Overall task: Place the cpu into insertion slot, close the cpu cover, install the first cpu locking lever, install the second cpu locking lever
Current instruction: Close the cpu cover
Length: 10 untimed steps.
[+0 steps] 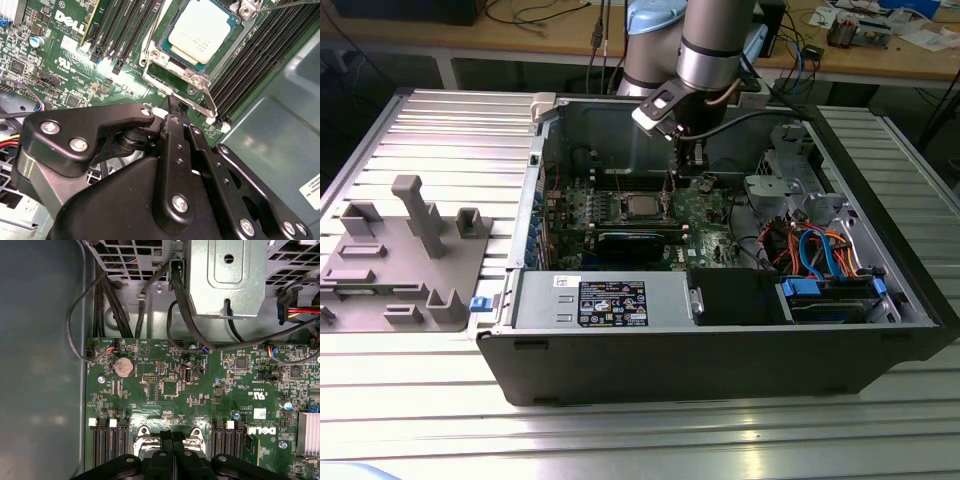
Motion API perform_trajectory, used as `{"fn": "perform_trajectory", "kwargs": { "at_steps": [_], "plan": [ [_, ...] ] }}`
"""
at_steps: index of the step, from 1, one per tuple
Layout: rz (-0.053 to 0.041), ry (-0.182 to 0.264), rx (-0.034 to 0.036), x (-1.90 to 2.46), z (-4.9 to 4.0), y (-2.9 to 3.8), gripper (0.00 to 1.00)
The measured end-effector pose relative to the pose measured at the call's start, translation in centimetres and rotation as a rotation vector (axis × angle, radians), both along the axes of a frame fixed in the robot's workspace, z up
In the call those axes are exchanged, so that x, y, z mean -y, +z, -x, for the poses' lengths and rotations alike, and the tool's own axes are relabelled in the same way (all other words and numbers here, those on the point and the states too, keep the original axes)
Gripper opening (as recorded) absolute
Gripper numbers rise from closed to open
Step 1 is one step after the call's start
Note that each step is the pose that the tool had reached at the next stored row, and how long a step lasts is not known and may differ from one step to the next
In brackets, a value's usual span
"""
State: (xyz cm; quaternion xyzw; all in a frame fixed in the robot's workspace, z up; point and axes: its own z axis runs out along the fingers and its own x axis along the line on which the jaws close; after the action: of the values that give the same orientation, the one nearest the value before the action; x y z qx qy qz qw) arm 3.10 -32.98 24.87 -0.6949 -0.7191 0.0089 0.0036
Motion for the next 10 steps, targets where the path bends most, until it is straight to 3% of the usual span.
{"fn": "perform_trajectory", "kwargs": {
  "at_steps": [10],
  "plan": [
    [0.0,0.0,0.0002,0.0,0.76,0.0,0.11]
  ]
}}
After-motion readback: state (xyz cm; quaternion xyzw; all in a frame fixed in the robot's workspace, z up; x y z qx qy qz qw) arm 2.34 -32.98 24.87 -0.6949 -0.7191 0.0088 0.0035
